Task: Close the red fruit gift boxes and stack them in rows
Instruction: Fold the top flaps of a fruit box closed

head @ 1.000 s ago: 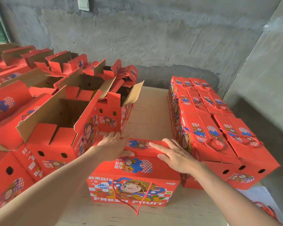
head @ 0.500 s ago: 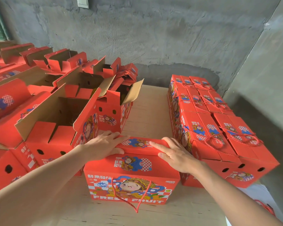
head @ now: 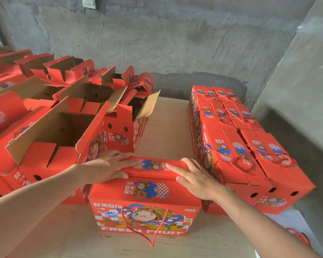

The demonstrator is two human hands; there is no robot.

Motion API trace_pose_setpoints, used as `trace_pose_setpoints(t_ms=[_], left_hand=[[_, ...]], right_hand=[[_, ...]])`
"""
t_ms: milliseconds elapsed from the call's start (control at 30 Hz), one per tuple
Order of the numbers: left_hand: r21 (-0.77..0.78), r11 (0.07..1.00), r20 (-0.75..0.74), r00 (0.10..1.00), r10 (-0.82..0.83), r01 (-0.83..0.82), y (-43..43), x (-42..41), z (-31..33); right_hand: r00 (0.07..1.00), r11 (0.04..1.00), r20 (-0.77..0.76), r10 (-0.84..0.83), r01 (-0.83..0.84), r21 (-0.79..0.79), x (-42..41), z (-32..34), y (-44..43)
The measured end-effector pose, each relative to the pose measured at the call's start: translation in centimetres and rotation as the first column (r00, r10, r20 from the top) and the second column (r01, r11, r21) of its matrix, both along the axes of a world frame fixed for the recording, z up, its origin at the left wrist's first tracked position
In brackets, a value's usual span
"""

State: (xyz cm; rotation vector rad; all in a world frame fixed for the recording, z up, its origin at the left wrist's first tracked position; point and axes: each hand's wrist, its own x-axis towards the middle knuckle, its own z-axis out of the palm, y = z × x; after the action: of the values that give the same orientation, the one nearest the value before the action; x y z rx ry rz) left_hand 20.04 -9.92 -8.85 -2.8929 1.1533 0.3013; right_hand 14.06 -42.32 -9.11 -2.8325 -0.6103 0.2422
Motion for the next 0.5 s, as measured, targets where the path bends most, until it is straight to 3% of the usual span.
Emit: trace_pose_setpoints(t_ms=[167, 300, 433, 500], left_hand=[[-0.080, 0.988, 0.070, 0.988, 0.139, -0.134, -0.5, -2.1, -1.4], [0.006, 0.963, 0.022, 0.963, 0.270, -0.270, -1.4, -1.9, -1.5], [0.008, 0.951, 0.045, 0.950, 0.309, -0.310, -1.8, -2.1, -2.2], [-0.035, 0.932, 0.044, 0.932, 0.361, -0.360, -2.1, -2.5, -2.2]], right_hand=[[1.000, 1.000, 0.008, 0.000, 0.000, 0.007, -0.4, -0.9, -0.1], [0.998, 0.995, -0.062, -0.017, 0.011, -0.097, 0.1, -0.4, 0.0], [0.995, 0.991, 0.097, 0.016, -0.003, -0.132, -0.2, -0.8, 1.6], [0.997, 0.997, 0.071, -0.008, 0.013, -0.080, -0.5, -1.2, 2.4]])
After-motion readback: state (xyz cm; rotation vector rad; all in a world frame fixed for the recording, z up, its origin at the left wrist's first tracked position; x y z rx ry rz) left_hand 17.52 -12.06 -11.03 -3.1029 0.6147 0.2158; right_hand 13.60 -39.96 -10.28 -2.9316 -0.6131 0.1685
